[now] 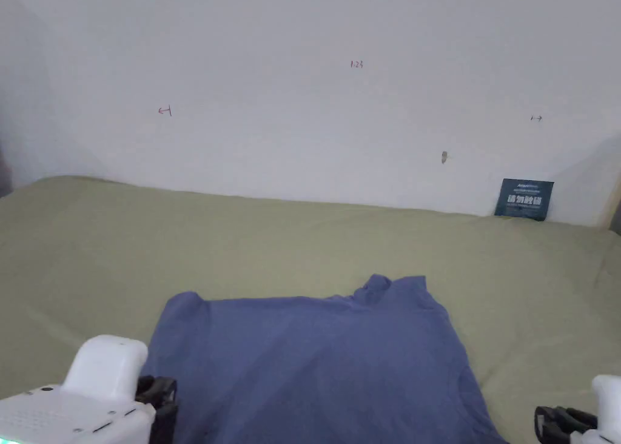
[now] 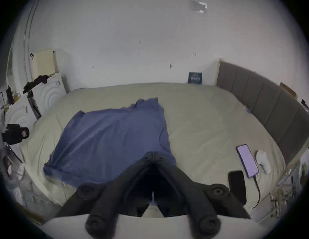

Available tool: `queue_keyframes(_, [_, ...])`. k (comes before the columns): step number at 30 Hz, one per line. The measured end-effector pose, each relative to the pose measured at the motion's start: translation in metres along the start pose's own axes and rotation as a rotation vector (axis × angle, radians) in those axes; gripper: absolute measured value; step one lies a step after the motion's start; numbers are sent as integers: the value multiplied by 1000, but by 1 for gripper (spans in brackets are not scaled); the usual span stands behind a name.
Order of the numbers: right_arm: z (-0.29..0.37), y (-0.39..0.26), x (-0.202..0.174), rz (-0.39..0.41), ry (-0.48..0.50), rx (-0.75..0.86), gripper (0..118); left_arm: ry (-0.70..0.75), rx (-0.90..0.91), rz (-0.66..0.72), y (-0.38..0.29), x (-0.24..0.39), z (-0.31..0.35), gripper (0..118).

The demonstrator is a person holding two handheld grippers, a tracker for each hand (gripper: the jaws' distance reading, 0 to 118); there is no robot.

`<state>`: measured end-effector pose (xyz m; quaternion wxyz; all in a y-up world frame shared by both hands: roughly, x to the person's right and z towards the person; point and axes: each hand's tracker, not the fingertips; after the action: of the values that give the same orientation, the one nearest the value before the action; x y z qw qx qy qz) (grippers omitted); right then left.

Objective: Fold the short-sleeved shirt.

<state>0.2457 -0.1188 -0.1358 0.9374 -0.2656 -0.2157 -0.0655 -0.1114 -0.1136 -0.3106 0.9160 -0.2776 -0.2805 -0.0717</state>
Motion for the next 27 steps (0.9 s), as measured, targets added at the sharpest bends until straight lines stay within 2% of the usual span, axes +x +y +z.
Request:
queue_keyframes(3, [12, -18, -30, -1, 27, -1, 1, 63, 32, 22, -11, 41, 0, 0])
queue_keyframes(6, [20, -52, -55, 43, 16, -22, 1, 131, 11, 16, -40, 75, 3, 0])
queue_keyframes(8, [21, -79, -71, 74, 39, -72, 1, 132, -1, 25, -66, 92, 6, 0])
queue_keyframes(11, [24, -111, -83, 70, 68, -149, 1, 110, -67, 96, -99, 105, 12, 0])
queue_keyframes(13, [27, -127, -92, 86, 75, -165, 1, 110, -109, 69, -116, 115, 14, 0])
queue_keyframes(19, [35, -136, -98, 96, 96, -175, 1, 106, -104, 73, -127, 116, 28, 0])
queue_keyframes(24, [42, -115, -79, 56, 100, -113, 1, 98, -58, 116, -106, 79, 30, 2])
queue_keyframes(25, [43, -109, -72, 42, 103, -98, 1, 107, -50, 119, -102, 66, 30, 14])
queue_keyframes(26, [44, -104, -65, 35, 99, -79, 1, 139, -42, 127, -97, 53, 29, 37])
queue_keyframes(27, [45, -99, -57, 33, 91, -58, 1, 168, -55, 138, -92, 40, 28, 77])
